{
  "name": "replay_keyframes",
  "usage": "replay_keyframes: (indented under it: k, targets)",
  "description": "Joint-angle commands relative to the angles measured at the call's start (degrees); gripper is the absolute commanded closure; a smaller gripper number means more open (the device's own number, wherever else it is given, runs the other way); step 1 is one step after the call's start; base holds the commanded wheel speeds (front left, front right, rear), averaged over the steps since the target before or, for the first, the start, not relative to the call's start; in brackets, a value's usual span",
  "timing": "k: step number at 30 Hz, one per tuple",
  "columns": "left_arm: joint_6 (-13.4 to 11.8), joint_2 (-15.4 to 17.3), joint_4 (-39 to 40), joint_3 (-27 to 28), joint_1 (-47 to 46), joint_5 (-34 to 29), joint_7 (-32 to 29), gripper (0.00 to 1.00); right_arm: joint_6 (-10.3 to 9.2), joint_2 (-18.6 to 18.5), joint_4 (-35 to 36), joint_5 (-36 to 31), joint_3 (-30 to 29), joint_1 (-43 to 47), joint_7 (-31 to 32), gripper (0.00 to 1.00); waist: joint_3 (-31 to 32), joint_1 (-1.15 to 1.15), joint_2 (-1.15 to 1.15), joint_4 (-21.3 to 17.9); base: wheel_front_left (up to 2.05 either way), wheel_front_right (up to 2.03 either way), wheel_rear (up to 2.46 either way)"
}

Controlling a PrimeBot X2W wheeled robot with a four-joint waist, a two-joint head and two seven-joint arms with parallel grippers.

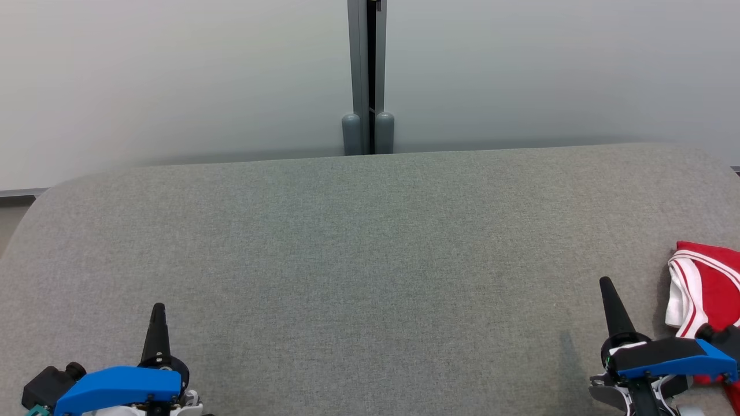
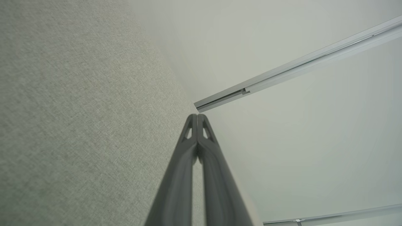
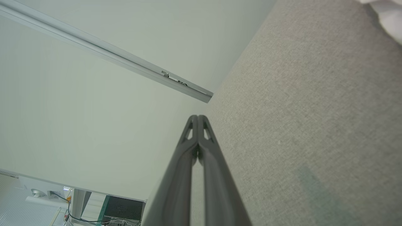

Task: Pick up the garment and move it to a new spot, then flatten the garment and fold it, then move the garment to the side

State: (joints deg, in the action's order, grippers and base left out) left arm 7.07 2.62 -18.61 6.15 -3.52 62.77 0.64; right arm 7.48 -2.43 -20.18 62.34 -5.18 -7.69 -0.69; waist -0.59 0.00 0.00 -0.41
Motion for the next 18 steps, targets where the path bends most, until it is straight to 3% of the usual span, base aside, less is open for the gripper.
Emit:
replay_keyframes:
  k: [1, 18]
  targets:
    - [0.3, 0.3, 0.91, 0.09, -1.25, 2.0, -0.49, 1.0, 0.02, -0.45, 1.07, 2.17, -0.21, 0.33, 0.51, 1.0, 0.01, 0.0, 0.0, 0.01, 0.0, 0.0, 0.0]
    - [0.42, 0.31, 2.18, 0.2, -1.91, 11.02, -2.74, 1.0, 0.02, -0.52, 2.83, 11.4, -0.6, 0.74, 2.76, 1.0, 0.12, 0.0, 0.0, 0.12, 0.0, 0.0, 0.0]
